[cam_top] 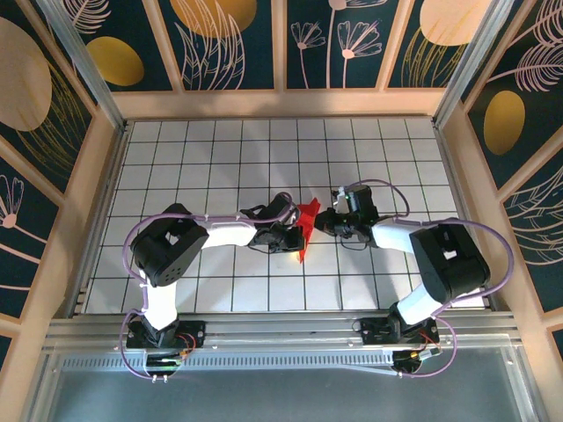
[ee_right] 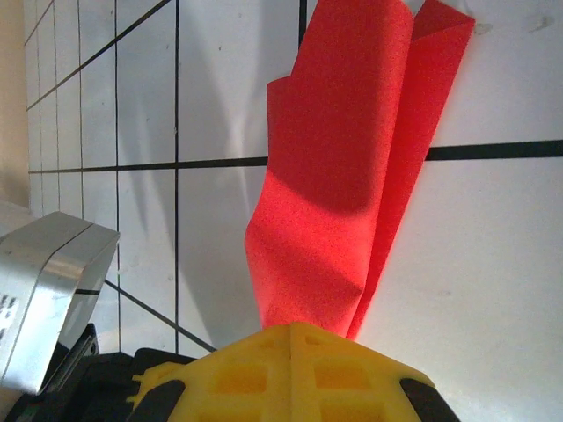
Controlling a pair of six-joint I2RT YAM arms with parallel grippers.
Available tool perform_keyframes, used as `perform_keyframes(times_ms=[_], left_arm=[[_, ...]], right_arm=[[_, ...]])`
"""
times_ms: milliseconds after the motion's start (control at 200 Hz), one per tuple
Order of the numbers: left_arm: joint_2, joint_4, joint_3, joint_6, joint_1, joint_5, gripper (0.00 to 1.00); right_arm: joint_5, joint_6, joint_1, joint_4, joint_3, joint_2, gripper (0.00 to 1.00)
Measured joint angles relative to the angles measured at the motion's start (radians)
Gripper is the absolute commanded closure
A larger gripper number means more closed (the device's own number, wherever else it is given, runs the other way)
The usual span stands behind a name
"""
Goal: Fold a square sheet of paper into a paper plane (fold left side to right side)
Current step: Fold the wing for the fifth time at the center of the table.
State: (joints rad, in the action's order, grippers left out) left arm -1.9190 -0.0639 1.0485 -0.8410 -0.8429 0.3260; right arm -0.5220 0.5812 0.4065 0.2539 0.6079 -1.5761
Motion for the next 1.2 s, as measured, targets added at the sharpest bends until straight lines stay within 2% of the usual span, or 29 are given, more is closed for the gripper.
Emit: perform_keyframes(times_ms=[390, 1201], left_arm=[[-0.005, -0.03, 0.021, 0.011, -0.008, -0.032, 1.0], [-0.02, -0.097, 0.068, 0.033, -0.015, -0.066, 1.0]], right_arm=[[-0.008, -0.031, -0.008, 0.039, 0.137, -0.157, 1.0], [-0.03, -0.031, -0.024, 0.062, 0.144, -0.242, 1.0]])
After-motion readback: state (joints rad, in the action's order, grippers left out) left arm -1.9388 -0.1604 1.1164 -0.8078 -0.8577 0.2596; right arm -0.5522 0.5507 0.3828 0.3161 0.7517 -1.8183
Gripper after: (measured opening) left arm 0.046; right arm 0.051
